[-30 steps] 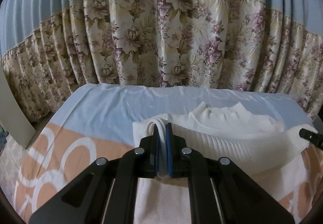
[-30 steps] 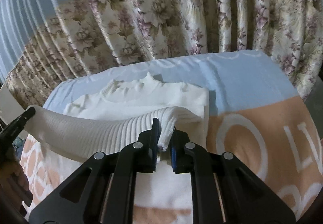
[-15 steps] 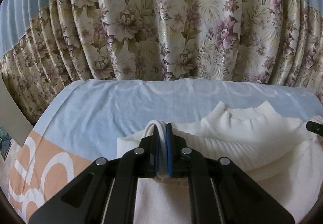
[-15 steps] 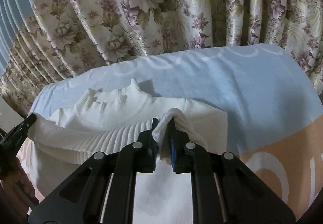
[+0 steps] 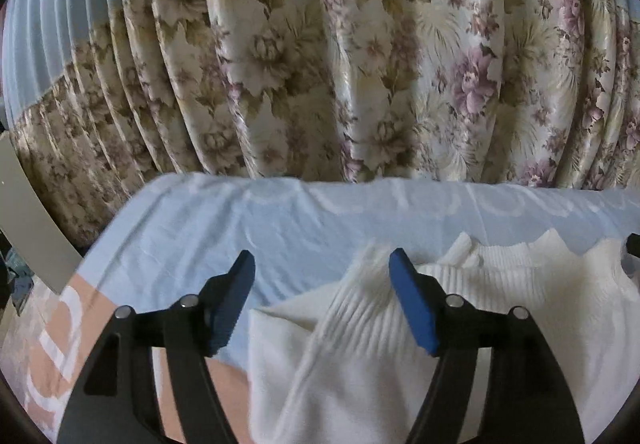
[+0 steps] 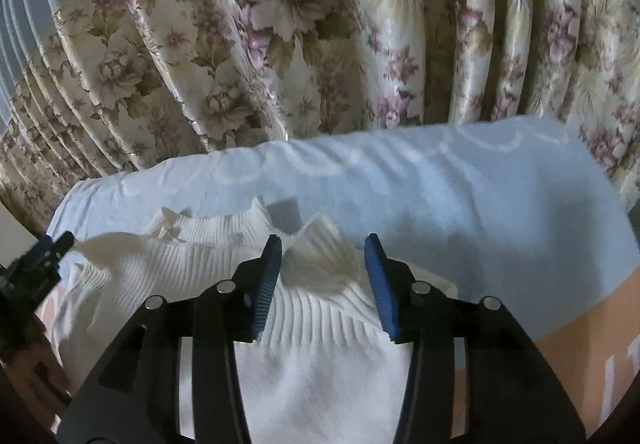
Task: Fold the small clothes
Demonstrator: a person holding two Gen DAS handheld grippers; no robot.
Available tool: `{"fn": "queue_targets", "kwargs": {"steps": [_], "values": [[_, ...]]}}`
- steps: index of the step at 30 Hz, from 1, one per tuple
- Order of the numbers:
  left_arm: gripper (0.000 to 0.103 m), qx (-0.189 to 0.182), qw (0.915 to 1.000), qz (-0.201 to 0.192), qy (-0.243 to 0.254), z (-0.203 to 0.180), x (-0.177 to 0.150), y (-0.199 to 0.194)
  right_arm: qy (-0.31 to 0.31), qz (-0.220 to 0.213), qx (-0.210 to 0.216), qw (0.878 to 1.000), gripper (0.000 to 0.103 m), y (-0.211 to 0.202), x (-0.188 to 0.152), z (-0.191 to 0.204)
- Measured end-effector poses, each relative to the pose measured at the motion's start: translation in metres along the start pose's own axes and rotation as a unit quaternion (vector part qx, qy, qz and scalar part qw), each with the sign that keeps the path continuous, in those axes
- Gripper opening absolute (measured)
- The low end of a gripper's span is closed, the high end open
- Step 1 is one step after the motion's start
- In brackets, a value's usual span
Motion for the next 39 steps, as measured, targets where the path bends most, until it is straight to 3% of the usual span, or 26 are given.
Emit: {"fn": "queue_targets", "kwargs": {"steps": [9,13,20,31,39], "values": [[0.07,0.003,0.9999,0.003,0.016,0.009,-0.014,-0.025,-0.004,-0.001,-0.022,1.0,0.044,-0.03,-0.017,-0.023],[0.07,-0.005,0.9997,0.01,0.022,0.011,-0.03,-0.035,0.003,0.008,-0.024,1.0,0.052,-0.043,-0.037,-0.054],[0.07,-0.018,0.9994,0.012,0.027,0.005,-0.054,-0.053,0.013,0.015,-0.022,1.0,0.052,-0.063,-0.072,-0.092],[0.072,-0.065,0.9975,0.019,0.021,-0.036,-0.057,-0.065,0.004,0.021,0.02,1.0,0.067,-0.046,-0.082,-0.067],[0.072,-0.099,0.9942,0.027,0.032,-0.075,-0.06,-0.066,0.019,0.055,0.023,0.998,0.07,-0.014,-0.085,-0.064]]}}
Point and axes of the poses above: each gripper's, at about its wrist camera, not at the fingertips, and y roughly the way its jaws point, z to its left, x to its top, the point moved 1 cm from there along y, roughly the way its jaws point, and after that the axes turned 1 degree about -x, right-handed, at the moved point
